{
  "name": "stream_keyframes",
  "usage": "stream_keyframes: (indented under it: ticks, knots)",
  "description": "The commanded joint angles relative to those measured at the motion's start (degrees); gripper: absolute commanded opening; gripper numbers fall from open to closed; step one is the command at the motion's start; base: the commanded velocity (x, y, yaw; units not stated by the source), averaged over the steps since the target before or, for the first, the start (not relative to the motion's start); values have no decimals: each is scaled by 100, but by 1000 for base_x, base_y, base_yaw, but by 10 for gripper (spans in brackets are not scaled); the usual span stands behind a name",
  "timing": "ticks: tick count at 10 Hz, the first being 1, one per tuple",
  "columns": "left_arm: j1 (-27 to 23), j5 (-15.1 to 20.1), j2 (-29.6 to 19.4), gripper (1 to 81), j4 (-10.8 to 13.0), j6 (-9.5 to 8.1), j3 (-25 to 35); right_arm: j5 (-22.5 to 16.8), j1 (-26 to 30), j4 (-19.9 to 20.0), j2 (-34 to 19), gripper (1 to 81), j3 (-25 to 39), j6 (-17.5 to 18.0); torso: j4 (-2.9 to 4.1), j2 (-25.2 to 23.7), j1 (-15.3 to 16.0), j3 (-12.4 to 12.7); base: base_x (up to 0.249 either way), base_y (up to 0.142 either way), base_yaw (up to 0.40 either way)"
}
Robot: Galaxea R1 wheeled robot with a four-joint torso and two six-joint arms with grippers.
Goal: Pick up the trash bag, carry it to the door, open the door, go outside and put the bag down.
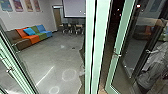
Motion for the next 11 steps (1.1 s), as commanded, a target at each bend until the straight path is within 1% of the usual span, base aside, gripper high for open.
stream_keyframes:
  ticks: [1,3,6,11]
  knots:
    - [-243,464,-27,10,-72,-5,53,1058,1165,-688,-345,811,-387,-250,0,0,0,0,0,0,0]
    - [-243,464,-10,10,-72,-5,53,1164,1043,-820,-187,811,-422,-250,0,0,0,0,0,0,0]
    - [-235,463,-2,10,-72,-14,53,1164,1086,-1004,-64,811,-501,-242,0,0,0,0,0,0,0]
    - [-252,455,16,10,-64,-5,53,1173,1016,-1233,-46,811,-616,-250,2,0,2,0,0,0,0]
